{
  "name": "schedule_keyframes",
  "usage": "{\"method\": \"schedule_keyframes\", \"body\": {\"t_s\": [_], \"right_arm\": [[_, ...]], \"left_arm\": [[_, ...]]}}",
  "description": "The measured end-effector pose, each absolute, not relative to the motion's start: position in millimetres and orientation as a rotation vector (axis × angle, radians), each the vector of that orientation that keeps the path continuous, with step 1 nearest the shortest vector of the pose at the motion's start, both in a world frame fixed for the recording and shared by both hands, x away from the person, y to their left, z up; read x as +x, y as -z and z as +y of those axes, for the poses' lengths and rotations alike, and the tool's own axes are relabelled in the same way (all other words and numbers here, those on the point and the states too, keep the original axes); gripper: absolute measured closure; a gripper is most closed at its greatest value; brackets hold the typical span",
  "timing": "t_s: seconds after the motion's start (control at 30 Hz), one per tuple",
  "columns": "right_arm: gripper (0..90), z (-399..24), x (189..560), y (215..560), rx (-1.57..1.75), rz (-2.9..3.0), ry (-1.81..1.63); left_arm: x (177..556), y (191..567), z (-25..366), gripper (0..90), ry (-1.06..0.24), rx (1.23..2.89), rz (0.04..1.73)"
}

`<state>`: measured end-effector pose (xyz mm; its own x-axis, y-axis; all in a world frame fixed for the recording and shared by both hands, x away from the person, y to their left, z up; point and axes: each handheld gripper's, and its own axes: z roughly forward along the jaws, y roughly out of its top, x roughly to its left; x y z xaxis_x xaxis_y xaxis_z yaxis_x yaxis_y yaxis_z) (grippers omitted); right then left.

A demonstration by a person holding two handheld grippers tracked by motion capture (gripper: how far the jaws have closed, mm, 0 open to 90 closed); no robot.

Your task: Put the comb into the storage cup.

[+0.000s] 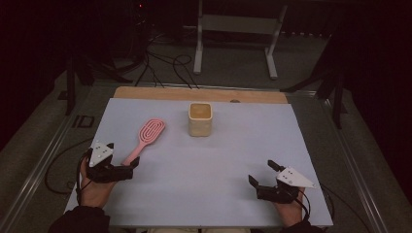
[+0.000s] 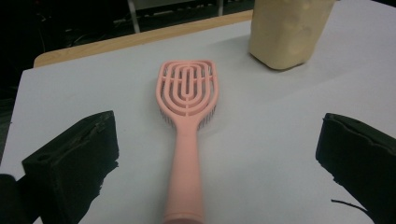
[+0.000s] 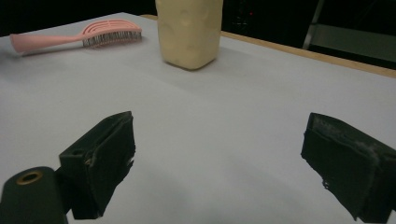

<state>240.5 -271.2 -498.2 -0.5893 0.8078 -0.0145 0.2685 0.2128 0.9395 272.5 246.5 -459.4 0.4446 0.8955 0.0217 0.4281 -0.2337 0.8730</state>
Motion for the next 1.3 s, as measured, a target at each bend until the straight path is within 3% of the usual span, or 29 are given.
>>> {"method": "schedule_keyframes", "body": {"t_s": [1.3], "right_arm": [[9.6, -271, 241, 498, 0.997, 1.981, -1.375]], "left_arm": [[305, 459, 242, 0.0, -0.674, 1.911, 1.157]]}}
